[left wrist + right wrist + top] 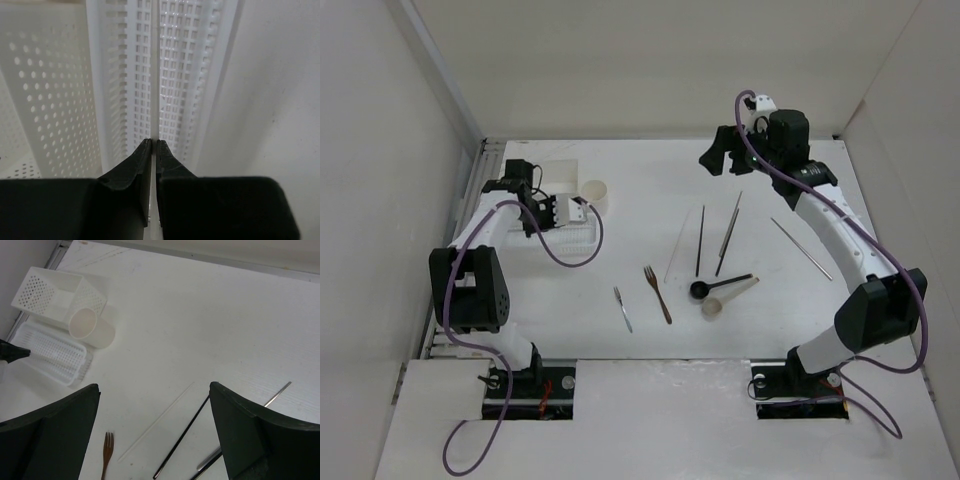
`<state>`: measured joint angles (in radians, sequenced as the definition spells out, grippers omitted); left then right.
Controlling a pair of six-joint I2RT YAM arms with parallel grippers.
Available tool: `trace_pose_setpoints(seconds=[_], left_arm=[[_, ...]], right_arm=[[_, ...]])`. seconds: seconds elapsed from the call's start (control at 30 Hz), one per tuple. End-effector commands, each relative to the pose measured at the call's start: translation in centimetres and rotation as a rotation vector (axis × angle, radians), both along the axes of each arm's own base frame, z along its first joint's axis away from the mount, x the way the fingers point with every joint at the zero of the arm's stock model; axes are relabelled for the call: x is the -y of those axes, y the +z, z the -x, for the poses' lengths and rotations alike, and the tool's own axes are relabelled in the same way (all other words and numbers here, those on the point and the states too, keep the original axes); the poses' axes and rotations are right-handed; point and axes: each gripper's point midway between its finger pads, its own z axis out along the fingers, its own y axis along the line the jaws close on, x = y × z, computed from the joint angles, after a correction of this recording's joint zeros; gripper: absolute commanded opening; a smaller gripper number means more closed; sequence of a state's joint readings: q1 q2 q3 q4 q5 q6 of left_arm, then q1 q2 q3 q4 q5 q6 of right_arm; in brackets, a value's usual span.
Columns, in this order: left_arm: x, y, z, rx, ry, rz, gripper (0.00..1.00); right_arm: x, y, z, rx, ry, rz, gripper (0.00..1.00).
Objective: Sort the eating utensils into containers
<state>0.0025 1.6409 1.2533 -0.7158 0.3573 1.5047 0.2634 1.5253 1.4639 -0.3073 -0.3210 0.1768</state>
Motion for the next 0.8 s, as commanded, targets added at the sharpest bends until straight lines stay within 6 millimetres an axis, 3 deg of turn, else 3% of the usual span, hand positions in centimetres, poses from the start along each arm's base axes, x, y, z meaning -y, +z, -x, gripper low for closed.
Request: trace_pose_setpoints(seconds=[0.0,0.1,0.2,0.3,0.33,0.37,0.43,0.47,0.57,0.6,0.7,0.73,0.77], left_arm=[[1.5,-0.5,-0.2,0.026,-0.083,0.066,0.00],[1.5,-0.7,-1.2,0.043,-0.065,0.072,0.00],[1.4,-1.2,-1.2,0.029,-0.062,0.064,0.00],[1.4,-1.6,-0.9,0.012,-0.069,0.062,0.30],[1.4,-1.6,-0.9,0.012,-0.069,0.062,0.37],[1.4,-1.6,-0.9,0.012,-0.069,0.062,0.40],[1.4,-1.7,-0.8,-0.003,-0.031,0.075,0.45],[1.4,-1.5,-1.3,0.016,-0.017,0.080,0.45],[1.9,0.1,-2.5,0.044,0.040,0.130,0.48],[2.1,1.4,-3.4,0.072,0.053,0.146,0.48],[2.3,4.1,-5.3,0.125,0.140,0.202,0.48],[2.4,4.7,-5.6,0.130,0.166,0.216,0.50],[2.4,5.2,-5.8,0.134,0.188,0.229,0.50]], right_arm=[[0.7,2.1,0.0,0.041,-0.032,-0.011,0.96],[1.3,1.2,0.3,0.001,-0.043,0.000,0.97],[3.7,0.4,-0.1,-0.040,-0.119,0.027,0.97],[7.9,-2.0,-0.2,-0.147,-0.242,0.050,1.00],[9.0,-3.0,0.5,-0.207,-0.273,0.050,1.00],[11.9,-4.1,0.3,-0.251,-0.349,0.063,1.00],[14.9,-7.0,0.9,-0.366,-0.446,0.079,1.00],[17.5,-8.7,1.8,-0.441,-0.527,0.112,1.00],[20.5,-13.2,3.7,-0.618,-0.635,0.219,1.00],[21.7,-13.9,3.8,-0.635,-0.668,0.287,1.00],[23.8,-17.3,5.4,-0.759,-0.647,0.472,1.00],[24.4,-17.4,5.3,-0.771,-0.645,0.519,0.98],[25.0,-19.0,5.5,-0.814,-0.599,0.593,0.95]])
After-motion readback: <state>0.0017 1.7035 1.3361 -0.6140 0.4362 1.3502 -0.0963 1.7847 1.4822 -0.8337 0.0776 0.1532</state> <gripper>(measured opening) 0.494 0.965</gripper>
